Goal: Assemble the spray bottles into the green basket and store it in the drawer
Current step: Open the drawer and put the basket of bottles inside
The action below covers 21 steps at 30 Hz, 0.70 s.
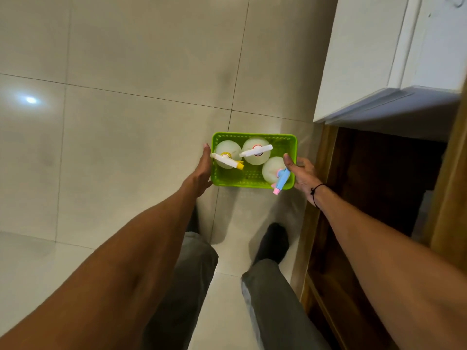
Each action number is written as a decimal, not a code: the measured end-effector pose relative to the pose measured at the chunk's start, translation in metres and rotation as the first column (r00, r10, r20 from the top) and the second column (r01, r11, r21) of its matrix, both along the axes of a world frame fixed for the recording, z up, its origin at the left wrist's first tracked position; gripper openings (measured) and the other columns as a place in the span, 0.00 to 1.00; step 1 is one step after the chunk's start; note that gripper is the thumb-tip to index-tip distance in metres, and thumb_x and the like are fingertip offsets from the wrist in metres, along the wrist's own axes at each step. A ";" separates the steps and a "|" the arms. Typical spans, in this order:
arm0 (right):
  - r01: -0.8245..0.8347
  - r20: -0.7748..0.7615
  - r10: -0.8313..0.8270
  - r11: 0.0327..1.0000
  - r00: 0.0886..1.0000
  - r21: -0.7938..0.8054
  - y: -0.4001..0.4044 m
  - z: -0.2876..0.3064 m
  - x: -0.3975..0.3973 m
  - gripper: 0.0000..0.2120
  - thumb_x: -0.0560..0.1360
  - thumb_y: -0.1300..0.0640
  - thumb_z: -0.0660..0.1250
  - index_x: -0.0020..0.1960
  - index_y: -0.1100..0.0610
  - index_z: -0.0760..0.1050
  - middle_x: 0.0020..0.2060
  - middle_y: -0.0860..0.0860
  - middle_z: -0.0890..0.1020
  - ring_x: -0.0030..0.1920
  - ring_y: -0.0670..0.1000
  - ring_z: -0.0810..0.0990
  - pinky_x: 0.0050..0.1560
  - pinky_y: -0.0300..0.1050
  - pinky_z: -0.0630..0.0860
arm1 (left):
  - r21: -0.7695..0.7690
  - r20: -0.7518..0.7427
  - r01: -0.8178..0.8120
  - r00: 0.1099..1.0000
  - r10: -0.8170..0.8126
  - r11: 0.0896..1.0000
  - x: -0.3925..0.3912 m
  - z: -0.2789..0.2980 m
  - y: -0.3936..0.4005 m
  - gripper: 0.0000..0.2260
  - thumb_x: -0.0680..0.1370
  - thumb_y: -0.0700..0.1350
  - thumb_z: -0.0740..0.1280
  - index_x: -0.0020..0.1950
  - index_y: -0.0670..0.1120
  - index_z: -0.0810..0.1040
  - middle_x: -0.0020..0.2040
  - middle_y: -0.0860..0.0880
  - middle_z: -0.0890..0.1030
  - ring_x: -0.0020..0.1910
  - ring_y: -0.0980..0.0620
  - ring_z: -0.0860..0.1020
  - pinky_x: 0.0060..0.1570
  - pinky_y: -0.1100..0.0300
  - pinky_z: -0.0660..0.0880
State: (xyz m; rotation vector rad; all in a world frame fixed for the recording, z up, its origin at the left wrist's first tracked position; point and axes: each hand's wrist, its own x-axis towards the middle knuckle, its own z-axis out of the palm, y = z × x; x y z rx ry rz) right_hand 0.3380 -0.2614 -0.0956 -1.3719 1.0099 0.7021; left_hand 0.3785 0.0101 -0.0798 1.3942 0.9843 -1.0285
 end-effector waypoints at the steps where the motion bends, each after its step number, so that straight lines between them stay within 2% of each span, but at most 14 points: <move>1: -0.010 -0.010 0.010 1.000 1.000 0.010 0.001 0.000 -0.001 0.47 0.57 0.31 0.77 0.63 0.62 0.72 0.59 0.64 0.83 0.62 0.64 0.83 0.64 0.69 0.78 | -0.002 0.020 -0.001 1.000 0.001 1.000 0.000 0.000 0.001 0.35 0.84 0.70 0.43 0.74 0.50 0.76 0.63 0.48 0.78 0.45 0.61 0.84 0.44 0.64 0.81; 2: -0.019 -0.016 0.019 1.000 1.000 0.014 0.000 0.001 0.000 0.45 0.57 0.30 0.77 0.61 0.61 0.73 0.59 0.64 0.84 0.62 0.64 0.83 0.65 0.68 0.77 | -0.015 0.036 -0.007 0.999 0.008 1.000 0.000 -0.001 -0.001 0.34 0.84 0.70 0.41 0.70 0.51 0.78 0.65 0.47 0.78 0.47 0.62 0.86 0.45 0.65 0.82; 3: -0.031 -0.021 0.031 1.000 0.999 0.004 -0.001 0.003 0.000 0.43 0.57 0.29 0.76 0.58 0.59 0.74 0.60 0.63 0.83 0.62 0.64 0.83 0.66 0.66 0.77 | -0.018 0.041 -0.015 0.999 0.016 1.000 0.001 -0.002 -0.003 0.36 0.84 0.70 0.39 0.71 0.51 0.78 0.70 0.45 0.77 0.56 0.61 0.86 0.56 0.64 0.81; 4: -0.044 -0.031 0.043 0.999 0.999 -0.029 -0.001 0.006 0.001 0.40 0.59 0.28 0.75 0.57 0.57 0.74 0.62 0.61 0.82 0.64 0.63 0.82 0.69 0.62 0.76 | 0.000 0.042 -0.010 0.999 0.010 1.000 0.003 -0.001 -0.005 0.39 0.83 0.70 0.38 0.76 0.50 0.75 0.77 0.44 0.74 0.71 0.57 0.79 0.69 0.58 0.74; 5: -0.060 -0.048 0.056 0.995 0.997 -0.079 -0.003 0.008 0.002 0.40 0.63 0.27 0.73 0.61 0.56 0.74 0.66 0.59 0.79 0.67 0.61 0.79 0.72 0.56 0.73 | 0.037 0.043 0.004 0.999 -0.006 0.999 0.005 0.001 -0.006 0.40 0.83 0.70 0.36 0.81 0.48 0.69 0.81 0.44 0.69 0.80 0.51 0.69 0.77 0.51 0.64; 6: -0.076 -0.064 0.068 0.989 0.996 -0.129 -0.004 0.009 0.002 0.42 0.68 0.28 0.71 0.68 0.57 0.72 0.70 0.57 0.76 0.71 0.59 0.76 0.72 0.48 0.70 | 0.087 0.041 0.015 0.999 -0.019 0.996 0.009 0.005 -0.007 0.41 0.83 0.70 0.36 0.84 0.47 0.65 0.84 0.44 0.65 0.84 0.47 0.62 0.80 0.46 0.58; 7: -0.093 -0.074 0.081 0.980 0.994 -0.176 -0.007 0.013 0.002 0.45 0.71 0.28 0.68 0.76 0.57 0.67 0.73 0.56 0.73 0.73 0.57 0.73 0.69 0.44 0.66 | 0.135 0.040 0.020 0.999 -0.026 0.991 0.012 0.010 -0.007 0.41 0.83 0.70 0.36 0.85 0.47 0.61 0.85 0.44 0.62 0.85 0.45 0.59 0.81 0.44 0.55; 8: -0.101 -0.068 0.088 0.971 0.994 -0.215 -0.009 0.018 0.003 0.45 0.73 0.28 0.67 0.80 0.55 0.62 0.75 0.55 0.72 0.75 0.56 0.71 0.65 0.44 0.65 | 0.173 0.037 0.029 0.999 -0.036 0.984 0.015 0.016 -0.007 0.40 0.83 0.70 0.37 0.86 0.47 0.58 0.86 0.43 0.60 0.85 0.44 0.57 0.81 0.42 0.53; 11: -0.069 0.001 0.073 0.956 0.997 -0.285 -0.015 0.037 0.011 0.41 0.77 0.31 0.64 0.81 0.53 0.61 0.76 0.55 0.72 0.75 0.56 0.72 0.63 0.43 0.65 | 0.196 0.052 0.027 0.998 -0.038 0.980 0.029 0.038 -0.004 0.40 0.82 0.71 0.38 0.87 0.48 0.55 0.86 0.43 0.59 0.86 0.44 0.55 0.82 0.40 0.50; 15: 0.003 0.074 0.022 0.946 0.997 -0.324 -0.017 0.082 0.038 0.34 0.81 0.39 0.64 0.81 0.54 0.62 0.73 0.55 0.76 0.73 0.56 0.74 0.61 0.42 0.67 | 0.153 0.110 0.069 0.990 -0.086 0.986 0.051 0.078 -0.011 0.40 0.84 0.70 0.42 0.85 0.45 0.62 0.84 0.42 0.65 0.84 0.43 0.61 0.80 0.43 0.56; 17: 0.056 0.133 -0.016 0.951 0.991 -0.304 -0.017 0.103 0.052 0.31 0.81 0.51 0.68 0.80 0.57 0.62 0.73 0.58 0.74 0.73 0.56 0.74 0.61 0.41 0.68 | 0.147 0.130 0.088 0.986 -0.107 0.985 0.062 0.100 -0.019 0.39 0.84 0.70 0.44 0.83 0.44 0.65 0.82 0.42 0.68 0.82 0.43 0.64 0.78 0.45 0.60; 19: 0.082 0.160 -0.034 0.949 0.987 -0.305 -0.017 0.123 0.063 0.29 0.78 0.61 0.71 0.76 0.61 0.66 0.72 0.60 0.74 0.72 0.56 0.74 0.60 0.41 0.70 | 0.138 0.148 0.108 0.981 -0.128 0.985 0.071 0.124 -0.028 0.38 0.84 0.69 0.44 0.83 0.44 0.67 0.81 0.42 0.70 0.81 0.43 0.66 0.74 0.46 0.62; 21: 0.103 0.152 -0.049 0.923 0.987 -0.372 -0.015 0.140 0.071 0.24 0.76 0.63 0.72 0.71 0.62 0.71 0.69 0.59 0.78 0.68 0.56 0.78 0.59 0.41 0.72 | 0.113 0.164 0.125 0.976 -0.143 0.986 0.079 0.143 -0.035 0.38 0.84 0.69 0.44 0.83 0.44 0.66 0.80 0.42 0.71 0.80 0.43 0.67 0.68 0.48 0.64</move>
